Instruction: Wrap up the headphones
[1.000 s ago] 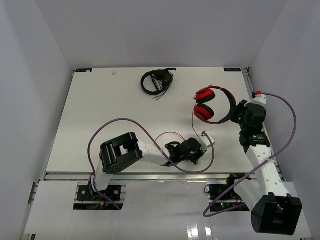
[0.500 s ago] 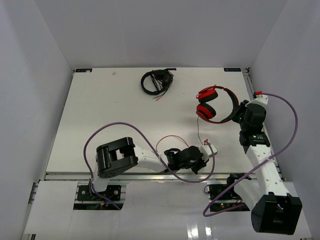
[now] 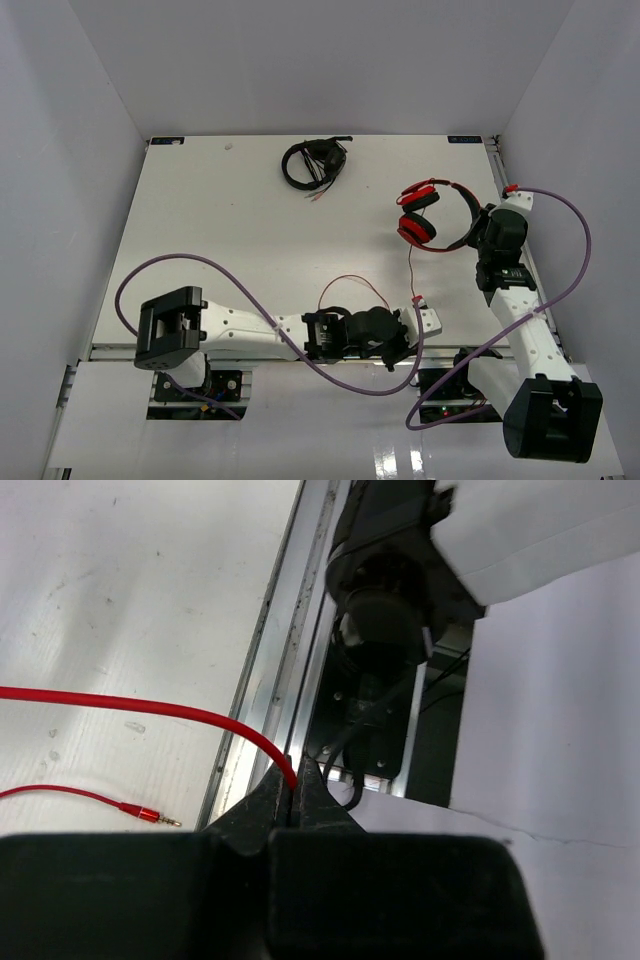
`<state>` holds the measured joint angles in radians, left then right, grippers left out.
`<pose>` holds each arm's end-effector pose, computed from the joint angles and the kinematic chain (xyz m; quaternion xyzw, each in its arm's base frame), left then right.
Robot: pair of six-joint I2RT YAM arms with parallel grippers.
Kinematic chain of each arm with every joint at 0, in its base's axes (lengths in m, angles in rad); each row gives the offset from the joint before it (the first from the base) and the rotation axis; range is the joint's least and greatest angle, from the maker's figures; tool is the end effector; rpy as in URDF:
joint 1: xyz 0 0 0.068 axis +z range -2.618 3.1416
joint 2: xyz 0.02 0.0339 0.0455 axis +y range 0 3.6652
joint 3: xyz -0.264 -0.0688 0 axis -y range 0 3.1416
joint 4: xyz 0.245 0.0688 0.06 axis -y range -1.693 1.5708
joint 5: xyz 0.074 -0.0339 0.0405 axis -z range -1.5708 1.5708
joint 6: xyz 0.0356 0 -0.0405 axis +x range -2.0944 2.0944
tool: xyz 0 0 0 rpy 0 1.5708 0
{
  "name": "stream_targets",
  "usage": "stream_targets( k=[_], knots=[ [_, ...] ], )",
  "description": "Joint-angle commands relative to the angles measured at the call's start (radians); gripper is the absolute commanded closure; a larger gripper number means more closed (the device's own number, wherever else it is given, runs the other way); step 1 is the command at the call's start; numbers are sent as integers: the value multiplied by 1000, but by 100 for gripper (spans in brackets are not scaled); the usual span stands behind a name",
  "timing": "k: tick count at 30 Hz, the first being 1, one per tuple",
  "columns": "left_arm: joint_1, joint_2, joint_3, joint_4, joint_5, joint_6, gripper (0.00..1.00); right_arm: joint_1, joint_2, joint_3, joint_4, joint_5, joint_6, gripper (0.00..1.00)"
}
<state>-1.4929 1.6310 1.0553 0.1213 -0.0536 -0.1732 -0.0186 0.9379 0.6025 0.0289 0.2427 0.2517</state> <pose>0.0309 -0.3712 0.2459 0.5086 0.6786 -0.3765 0.3730 0.2182 -0.0126 0.2696 0.1788 0.7839 -0.0288 0.5939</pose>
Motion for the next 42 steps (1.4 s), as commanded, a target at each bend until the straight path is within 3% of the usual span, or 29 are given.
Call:
stream_targets(
  k=[1,20,26,30,42],
  knots=[
    [-25,-102,86,-159,-59,47,100,14,-18,0,128,26,-32,92],
    [-29,-200,326,-335,-146,199,100,92,-45,-69,191,88,-201,92],
    [-5,-220,399,-365,-241,295,100,102,-84,-99,194,-38,-314,92],
    [64,-240,417,-365,-230,314,100,109,-108,-98,155,-144,-397,92],
    [436,-250,450,-365,-71,334,100,112,-189,-31,-115,-636,-659,92]
  ],
)
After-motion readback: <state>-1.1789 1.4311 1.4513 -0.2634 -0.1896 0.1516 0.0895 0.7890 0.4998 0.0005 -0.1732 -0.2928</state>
